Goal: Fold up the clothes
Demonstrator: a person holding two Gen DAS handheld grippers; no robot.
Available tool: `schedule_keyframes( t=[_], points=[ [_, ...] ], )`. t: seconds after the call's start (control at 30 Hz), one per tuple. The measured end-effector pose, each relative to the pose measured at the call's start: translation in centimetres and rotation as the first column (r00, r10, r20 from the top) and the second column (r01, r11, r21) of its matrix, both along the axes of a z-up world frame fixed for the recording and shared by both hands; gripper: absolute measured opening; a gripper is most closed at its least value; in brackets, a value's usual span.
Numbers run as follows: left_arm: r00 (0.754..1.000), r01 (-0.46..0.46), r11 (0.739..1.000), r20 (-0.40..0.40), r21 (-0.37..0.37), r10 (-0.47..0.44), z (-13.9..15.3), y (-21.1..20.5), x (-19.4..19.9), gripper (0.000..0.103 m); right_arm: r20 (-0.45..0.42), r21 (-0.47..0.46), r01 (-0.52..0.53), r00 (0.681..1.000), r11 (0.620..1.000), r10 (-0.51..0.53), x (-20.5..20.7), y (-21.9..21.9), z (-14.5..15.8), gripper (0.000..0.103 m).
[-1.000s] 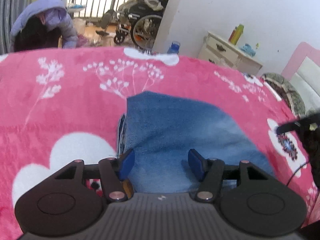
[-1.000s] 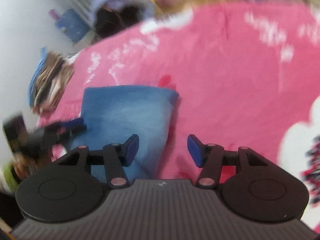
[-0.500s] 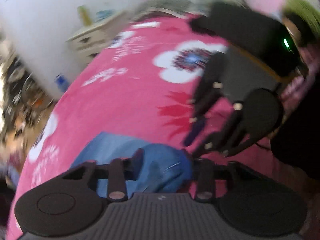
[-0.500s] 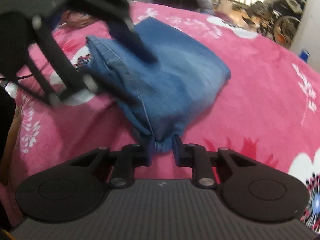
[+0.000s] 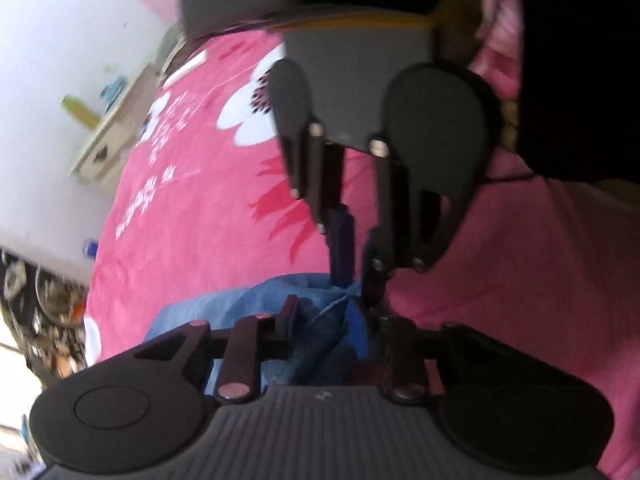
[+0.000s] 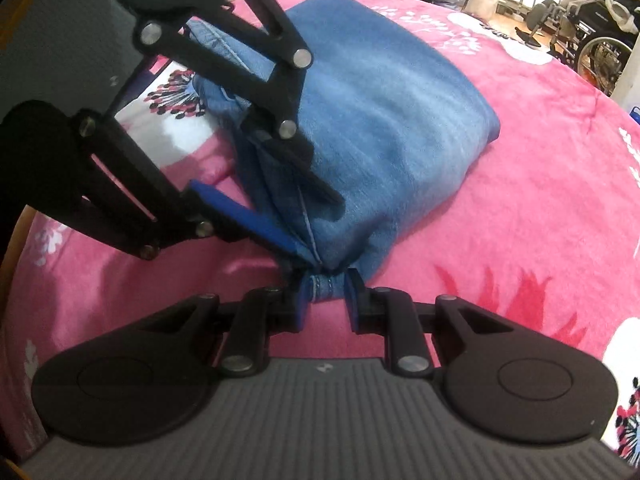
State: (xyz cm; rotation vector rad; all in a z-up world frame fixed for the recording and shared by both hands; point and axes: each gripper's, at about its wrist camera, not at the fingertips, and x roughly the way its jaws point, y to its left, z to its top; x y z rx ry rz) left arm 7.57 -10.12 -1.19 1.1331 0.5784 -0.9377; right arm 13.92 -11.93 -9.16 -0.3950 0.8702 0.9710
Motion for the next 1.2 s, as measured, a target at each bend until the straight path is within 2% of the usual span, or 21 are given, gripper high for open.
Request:
schedule_keyframes(
  t=[0.07, 0.13, 0.17, 0.23, 0.33, 0.43, 0.57, 0.63, 0.67, 0.73, 0.8, 0.97, 1.07, 1.2],
  points=[
    [1.0, 0.026, 1.0, -0.002, 0.005, -0.026, -0.4, 0.0, 0.0, 0.035, -0.001, -0.004, -0.003, 1.0, 1.0, 0.003, 0.3, 0.2, -0.1, 0.018],
    [1.0, 0.02, 1.0, 0.002, 0.001, -0.02, -0.8, 0.0, 0.2, 0.029, -0.001, -0.009, -0.008, 1.0, 1.0, 0.008, 0.6, 0.5, -0.3, 0.018],
    [1.0, 0.008, 1.0, 0.005, -0.002, -0.008, -1.0, 0.0, 0.4, 0.022, -0.002, -0.01, -0.006, 1.0, 1.0, 0.006, 0.8, 0.6, -0.4, 0.018],
    [1.0, -0.026, 1.0, -0.007, -0.017, 0.026, -1.1, -0.2, 0.7, 0.019, -0.002, -0.01, 0.001, 1.0, 1.0, -0.001, 1.0, 0.7, -0.7, 0.018],
    [0.996, -0.087, 0.995, -0.026, -0.051, 0.086, -0.6, -0.1, 1.0, 0.014, 0.001, -0.016, -0.003, 1.0, 1.0, 0.003, 1.1, 0.8, -0.8, 0.012],
    [0.984, -0.172, 0.979, -0.066, -0.108, 0.165, 0.3, 0.3, 1.4, 0.011, 0.014, -0.031, -0.006, 1.0, 0.999, 0.007, 1.1, 1.0, -0.8, 0.011],
    [0.952, -0.301, 0.932, -0.122, -0.2, 0.282, 1.7, 1.5, 2.1, 0.008, 0.004, -0.029, 0.014, 1.0, 0.999, -0.014, 1.4, 1.0, -1.0, 0.01],
    [0.926, -0.372, 0.895, -0.169, -0.246, 0.338, 2.2, 2.3, 2.5, 0.008, -0.022, -0.028, 0.027, 0.999, 0.999, -0.028, 1.7, 0.8, -1.3, 0.009],
    [0.914, -0.4, 0.875, -0.183, -0.271, 0.361, 2.4, 2.7, 2.7, 0.008, -0.044, -0.039, 0.033, 0.998, 0.999, -0.035, 1.9, 0.8, -1.6, 0.0],
    [0.894, -0.446, 0.836, -0.201, -0.319, 0.4, 3.2, 3.6, 3.0, 0.008, -0.073, -0.036, 0.057, 0.996, 0.998, -0.059, 2.2, 0.5, -2.1, 0.0],
    [0.866, -0.493, 0.796, -0.283, -0.351, 0.411, 3.8, 4.8, 3.9, 0.008, -0.062, -0.009, 0.062, 0.996, 0.998, -0.063, 2.2, 0.2, -1.6, 0.0],
    [0.827, -0.548, 0.744, -0.383, -0.382, 0.412, 4.4, 6.0, 4.3, 0.008, -0.01, 0.082, 0.084, 0.996, 0.993, -0.084, 2.6, -0.9, 1.3, 0.001],
    [0.787, -0.597, 0.7, -0.454, -0.392, 0.418, 4.5, 6.6, 5.7, 0.008, 0.044, 0.117, 0.102, 0.993, 0.988, -0.108, 2.8, -1.5, 3.2, 0.002],
    [0.745, -0.644, 0.653, -0.522, -0.399, 0.416, 4.5, 7.3, 6.4, 0.008, 0.032, 0.123, 0.074, 0.996, 0.99, -0.078, 2.5, -0.4, 2.9, 0.002]
  ],
)
